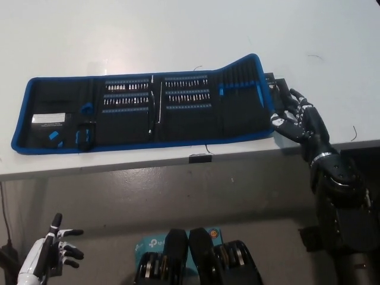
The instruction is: The robot uses its right hand to lift an edge of the toolkit kept in middle of the desk and make one fold in it
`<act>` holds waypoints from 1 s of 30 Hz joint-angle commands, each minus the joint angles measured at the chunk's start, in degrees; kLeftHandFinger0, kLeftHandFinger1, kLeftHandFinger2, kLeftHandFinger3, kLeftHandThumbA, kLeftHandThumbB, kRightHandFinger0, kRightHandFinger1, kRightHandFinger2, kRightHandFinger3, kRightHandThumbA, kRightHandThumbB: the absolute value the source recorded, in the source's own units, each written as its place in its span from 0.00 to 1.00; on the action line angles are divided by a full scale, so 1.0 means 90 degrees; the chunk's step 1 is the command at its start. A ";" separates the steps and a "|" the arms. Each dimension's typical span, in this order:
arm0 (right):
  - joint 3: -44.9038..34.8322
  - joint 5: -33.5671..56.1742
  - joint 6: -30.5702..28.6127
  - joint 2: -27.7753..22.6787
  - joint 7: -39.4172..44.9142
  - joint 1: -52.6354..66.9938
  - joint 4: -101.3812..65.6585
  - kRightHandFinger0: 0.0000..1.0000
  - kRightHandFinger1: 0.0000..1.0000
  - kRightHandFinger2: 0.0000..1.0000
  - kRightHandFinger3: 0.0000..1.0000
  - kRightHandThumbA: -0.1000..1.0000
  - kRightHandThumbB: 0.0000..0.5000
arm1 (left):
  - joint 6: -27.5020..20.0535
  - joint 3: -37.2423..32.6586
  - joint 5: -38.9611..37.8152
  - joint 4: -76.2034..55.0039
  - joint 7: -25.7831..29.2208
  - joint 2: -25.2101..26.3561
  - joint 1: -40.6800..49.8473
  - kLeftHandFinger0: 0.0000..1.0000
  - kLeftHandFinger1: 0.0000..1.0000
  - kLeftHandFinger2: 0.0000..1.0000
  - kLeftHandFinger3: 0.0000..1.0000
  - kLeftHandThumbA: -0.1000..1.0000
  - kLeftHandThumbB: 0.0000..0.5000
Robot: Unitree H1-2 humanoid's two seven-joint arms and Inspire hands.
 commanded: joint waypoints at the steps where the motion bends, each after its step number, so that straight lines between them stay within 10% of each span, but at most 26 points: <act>1: -0.0018 -0.0042 -0.0252 0.0064 -0.0198 -0.0321 0.0106 1.00 1.00 1.00 1.00 0.61 0.50 | -0.0091 0.0054 -0.0005 -0.0215 -0.0001 0.0061 0.0001 0.44 0.44 0.35 0.61 1.00 0.99; 30: -0.0161 0.0174 -0.0368 0.1463 -0.0986 -0.0256 0.0637 1.00 1.00 1.00 1.00 0.52 0.35 | -0.0028 -0.0050 0.0056 -0.0244 -0.0075 0.0121 -0.0227 0.42 0.44 0.34 0.61 1.00 1.00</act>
